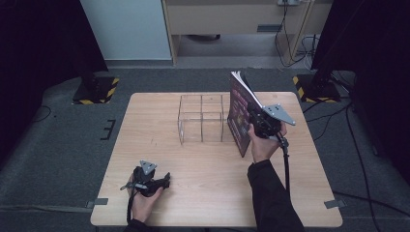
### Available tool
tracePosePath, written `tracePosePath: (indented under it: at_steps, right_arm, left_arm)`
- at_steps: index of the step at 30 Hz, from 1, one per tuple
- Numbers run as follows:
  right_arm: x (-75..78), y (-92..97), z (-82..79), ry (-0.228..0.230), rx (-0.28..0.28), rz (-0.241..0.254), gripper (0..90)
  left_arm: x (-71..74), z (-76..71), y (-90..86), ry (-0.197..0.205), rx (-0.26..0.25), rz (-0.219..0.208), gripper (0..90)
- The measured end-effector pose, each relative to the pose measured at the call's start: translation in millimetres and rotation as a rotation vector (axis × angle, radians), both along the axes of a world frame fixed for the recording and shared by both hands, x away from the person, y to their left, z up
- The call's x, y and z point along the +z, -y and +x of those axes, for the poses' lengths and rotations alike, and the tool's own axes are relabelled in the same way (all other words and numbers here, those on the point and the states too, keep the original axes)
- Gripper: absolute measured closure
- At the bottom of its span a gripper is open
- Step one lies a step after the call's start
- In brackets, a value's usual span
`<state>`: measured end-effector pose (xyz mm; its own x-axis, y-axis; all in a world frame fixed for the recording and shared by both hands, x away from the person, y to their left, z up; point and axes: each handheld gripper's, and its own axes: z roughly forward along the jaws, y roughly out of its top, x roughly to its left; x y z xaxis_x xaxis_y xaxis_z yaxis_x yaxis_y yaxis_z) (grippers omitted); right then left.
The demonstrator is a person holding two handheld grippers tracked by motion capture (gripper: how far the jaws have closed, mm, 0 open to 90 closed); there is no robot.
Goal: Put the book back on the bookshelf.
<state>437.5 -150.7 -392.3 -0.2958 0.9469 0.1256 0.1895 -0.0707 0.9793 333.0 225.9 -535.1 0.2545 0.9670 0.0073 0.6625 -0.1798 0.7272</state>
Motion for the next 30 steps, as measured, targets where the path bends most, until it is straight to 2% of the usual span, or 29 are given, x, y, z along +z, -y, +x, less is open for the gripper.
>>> tracePosePath:
  at_steps: [2, 10, 13, 15, 19, 21, 24, 30]
  right_arm:
    - [-1.5, -1.3, 1.6, -0.004, -0.008, 0.001, 84.4]
    - [-5.1, -5.7, 6.7, 0.028, -0.043, 0.007, 84.3]
    - [-8.3, -8.9, 7.7, 0.030, -0.062, -0.016, 84.3]
    - [-10.1, -11.3, 5.9, 0.047, -0.075, -0.030, 84.2]
    - [-11.4, -14.5, 2.5, 0.066, -0.083, -0.081, 83.6]
    - [-11.8, -13.5, 2.4, 0.067, -0.081, -0.081, 83.0]
    - [-14.0, -9.4, 3.5, 0.044, -0.065, -0.052, 80.4]
    - [-22.6, -6.3, 4.3, 0.031, -0.049, -0.062, 76.2]
  left_arm:
    - [0.0, 0.0, 0.0, 0.000, 0.000, 0.000, 16.1]
    - [0.0, 0.0, 0.0, 0.000, 0.000, 0.000, 16.1]
    - [0.0, 0.0, 0.0, 0.000, 0.000, 0.000, 16.1]
    - [0.0, 0.0, 0.0, 0.000, 0.000, 0.000, 16.1]
    - [0.0, 0.0, 0.0, 0.000, 0.000, 0.000, 16.1]
    - [0.0, 0.0, 0.0, 0.000, 0.000, 0.000, 16.1]
    - [0.0, 0.0, 0.0, 0.000, 0.000, 0.000, 16.1]
    - [0.0, 0.0, 0.1, 0.000, 0.000, 0.001, 16.1]
